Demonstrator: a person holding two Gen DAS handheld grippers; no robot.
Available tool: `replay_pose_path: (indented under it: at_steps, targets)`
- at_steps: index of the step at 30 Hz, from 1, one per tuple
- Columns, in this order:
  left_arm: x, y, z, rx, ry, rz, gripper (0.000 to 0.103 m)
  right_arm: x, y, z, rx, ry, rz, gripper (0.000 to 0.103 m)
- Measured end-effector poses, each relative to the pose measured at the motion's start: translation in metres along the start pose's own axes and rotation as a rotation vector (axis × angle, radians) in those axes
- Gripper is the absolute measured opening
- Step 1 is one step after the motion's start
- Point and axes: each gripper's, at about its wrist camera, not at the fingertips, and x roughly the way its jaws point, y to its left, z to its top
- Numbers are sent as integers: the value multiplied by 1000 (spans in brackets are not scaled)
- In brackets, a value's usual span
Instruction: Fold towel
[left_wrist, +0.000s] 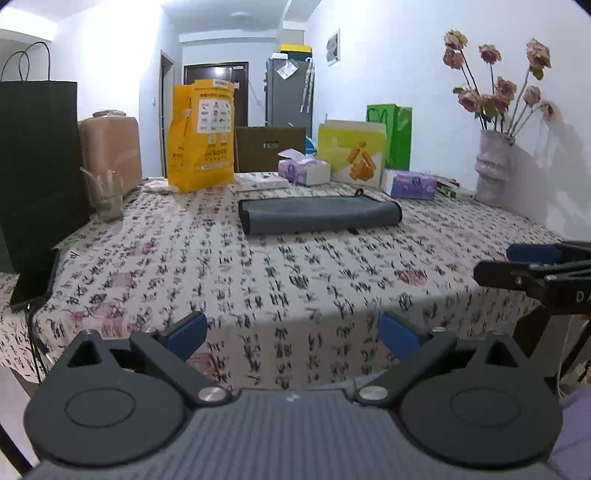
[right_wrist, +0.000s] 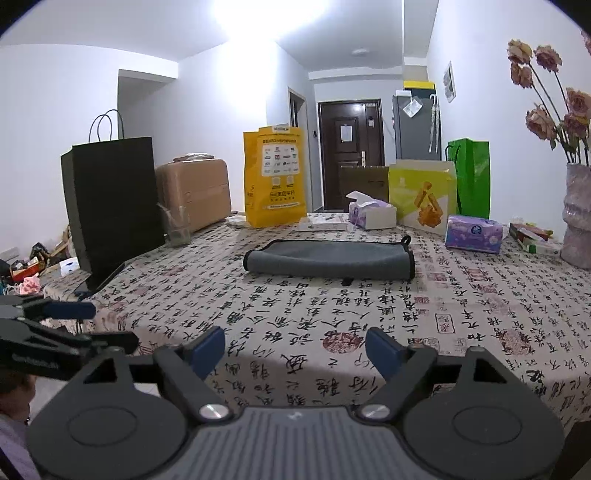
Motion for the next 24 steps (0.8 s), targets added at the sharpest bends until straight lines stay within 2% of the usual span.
replay_pose_path:
  at_steps: [14, 24]
  targets:
    - [-12, -1, -9, -22, -43, 2, 102, -14, 8, -16, 18, -11, 3, 83]
    - [-17, -1, -13, -34, -49, 9, 102, -20, 10, -28, 27, 21, 15, 83]
